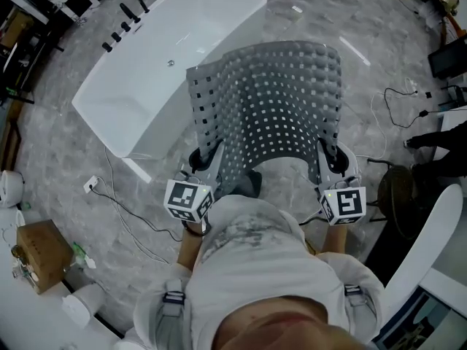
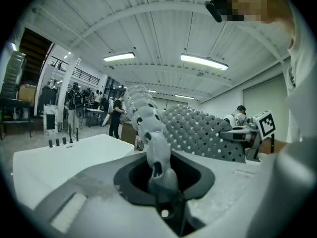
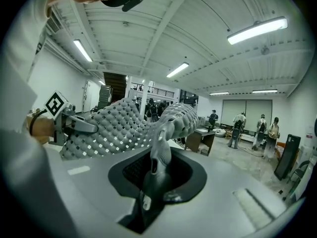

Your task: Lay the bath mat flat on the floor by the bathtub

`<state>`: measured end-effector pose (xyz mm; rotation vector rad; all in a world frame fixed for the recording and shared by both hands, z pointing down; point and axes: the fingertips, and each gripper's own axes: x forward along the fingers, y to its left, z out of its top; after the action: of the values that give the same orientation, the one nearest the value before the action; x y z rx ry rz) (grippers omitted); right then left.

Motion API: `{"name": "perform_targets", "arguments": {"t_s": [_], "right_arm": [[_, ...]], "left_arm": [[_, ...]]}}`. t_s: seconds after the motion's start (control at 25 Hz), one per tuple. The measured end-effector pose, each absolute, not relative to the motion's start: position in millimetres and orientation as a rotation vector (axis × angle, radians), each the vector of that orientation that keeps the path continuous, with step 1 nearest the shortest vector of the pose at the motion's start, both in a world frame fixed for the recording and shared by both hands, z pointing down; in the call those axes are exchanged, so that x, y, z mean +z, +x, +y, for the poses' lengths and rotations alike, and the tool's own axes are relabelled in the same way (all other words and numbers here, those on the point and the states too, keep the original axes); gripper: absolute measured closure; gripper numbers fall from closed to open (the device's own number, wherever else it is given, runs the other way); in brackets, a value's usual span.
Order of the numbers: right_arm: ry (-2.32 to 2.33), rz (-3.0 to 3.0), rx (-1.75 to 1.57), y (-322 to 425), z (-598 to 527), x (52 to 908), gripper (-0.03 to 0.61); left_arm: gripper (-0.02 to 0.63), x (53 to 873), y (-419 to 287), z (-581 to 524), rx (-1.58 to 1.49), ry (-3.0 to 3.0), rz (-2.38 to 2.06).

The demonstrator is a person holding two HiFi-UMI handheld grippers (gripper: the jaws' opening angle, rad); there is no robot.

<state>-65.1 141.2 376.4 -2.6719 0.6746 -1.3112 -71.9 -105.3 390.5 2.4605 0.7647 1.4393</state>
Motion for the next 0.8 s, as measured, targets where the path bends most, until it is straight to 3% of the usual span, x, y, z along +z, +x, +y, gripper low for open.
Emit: {"name": "perform_targets", "arguments": {"t_s": [0.36,0.48,0.68,0.8], "right_arm": [[-2.549,0.814,-1.361,42.5,162.0,516.0,0.522],[-2.576,0.824,-1.362,3.0,133.4,451.9,0.522],[-2.862,0.050,-1.168,-159.0,75.0,232.1,0.522],[-2.866,0.062,-1.152,-194.9,72.9,189.5,0.522]], "left_arm": [[0.531,503.8,10.1,-87.2,1.493,2.489,0.596],[0.531,444.0,-33.0,-115.5,1.476,2.485,0.585],[0.531,286.7,-76.1,-159.3,1.237,2.377,1.336],[0.531,241.4,-111.8,-163.4,1.232,2.393,1.325]]}}
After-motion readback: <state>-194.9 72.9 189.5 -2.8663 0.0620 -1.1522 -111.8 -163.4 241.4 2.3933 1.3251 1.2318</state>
